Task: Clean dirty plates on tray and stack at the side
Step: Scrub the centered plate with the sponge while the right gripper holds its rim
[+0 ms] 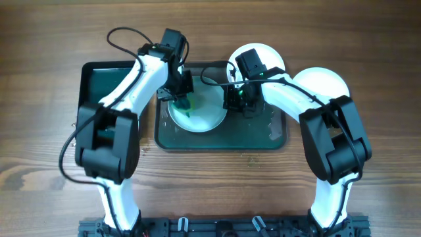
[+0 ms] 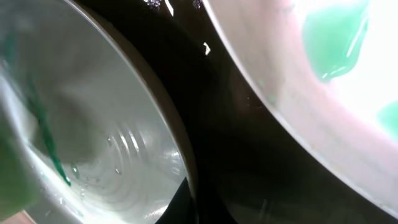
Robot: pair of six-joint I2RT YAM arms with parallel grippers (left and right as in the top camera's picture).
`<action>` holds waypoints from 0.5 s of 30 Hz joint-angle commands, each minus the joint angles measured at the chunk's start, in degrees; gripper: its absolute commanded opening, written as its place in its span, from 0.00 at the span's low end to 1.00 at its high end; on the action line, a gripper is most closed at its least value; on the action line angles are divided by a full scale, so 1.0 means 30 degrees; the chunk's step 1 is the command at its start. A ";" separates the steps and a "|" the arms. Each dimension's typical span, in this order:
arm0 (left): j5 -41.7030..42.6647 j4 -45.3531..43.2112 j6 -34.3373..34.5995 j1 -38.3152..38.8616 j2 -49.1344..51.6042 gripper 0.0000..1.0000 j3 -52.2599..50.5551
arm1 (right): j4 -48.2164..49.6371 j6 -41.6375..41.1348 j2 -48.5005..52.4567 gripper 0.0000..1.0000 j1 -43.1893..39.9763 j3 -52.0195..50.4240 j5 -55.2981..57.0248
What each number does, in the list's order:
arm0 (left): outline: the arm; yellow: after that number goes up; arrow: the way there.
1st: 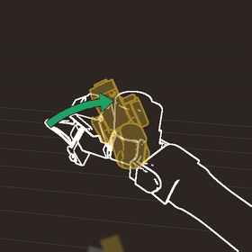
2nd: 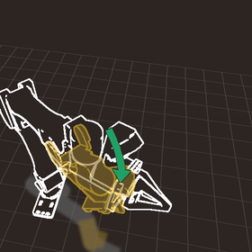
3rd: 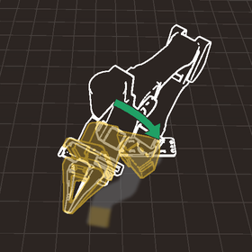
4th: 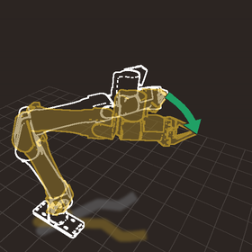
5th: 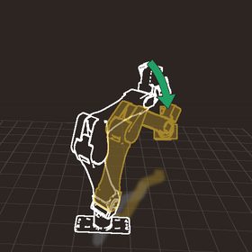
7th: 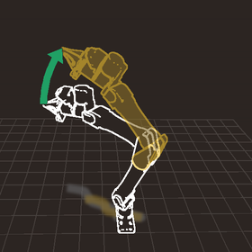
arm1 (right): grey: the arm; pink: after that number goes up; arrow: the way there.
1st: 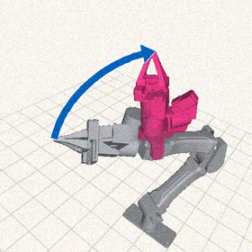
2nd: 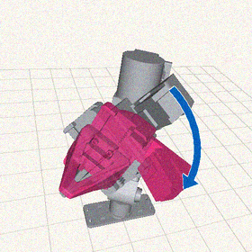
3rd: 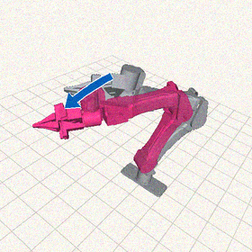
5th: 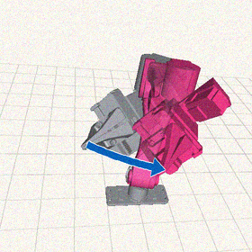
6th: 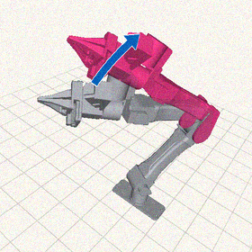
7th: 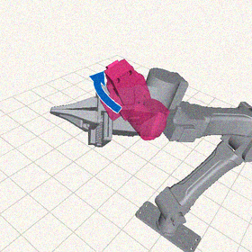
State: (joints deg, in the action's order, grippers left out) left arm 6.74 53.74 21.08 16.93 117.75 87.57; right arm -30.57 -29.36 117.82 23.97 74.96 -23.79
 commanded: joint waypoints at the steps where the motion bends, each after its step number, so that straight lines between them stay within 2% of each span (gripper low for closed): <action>1: 0.0233 0.0000 -0.0379 -0.0015 0.1654 0.04 -0.0197 | 0.0036 -0.0182 0.0444 0.04 0.0029 0.0408 0.0000; 5: 0.0510 0.0029 -0.0561 0.0393 0.2710 0.04 -0.0219 | 0.0036 -0.0146 0.0444 0.04 0.0029 0.0401 0.0000; 11: 0.7191 0.0750 -0.5362 0.1858 0.2776 0.04 -0.0393 | 0.0051 -0.0189 0.0444 0.04 0.0029 0.0401 0.0022; 15: 0.7672 0.0495 -0.5537 0.1829 0.2776 0.04 -0.0393 | 0.0036 -0.0197 0.0444 0.04 0.0029 0.0401 0.0066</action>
State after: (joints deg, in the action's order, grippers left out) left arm 22.46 55.88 8.03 21.82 123.66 87.79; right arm -30.85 -29.34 117.82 23.79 75.07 -23.49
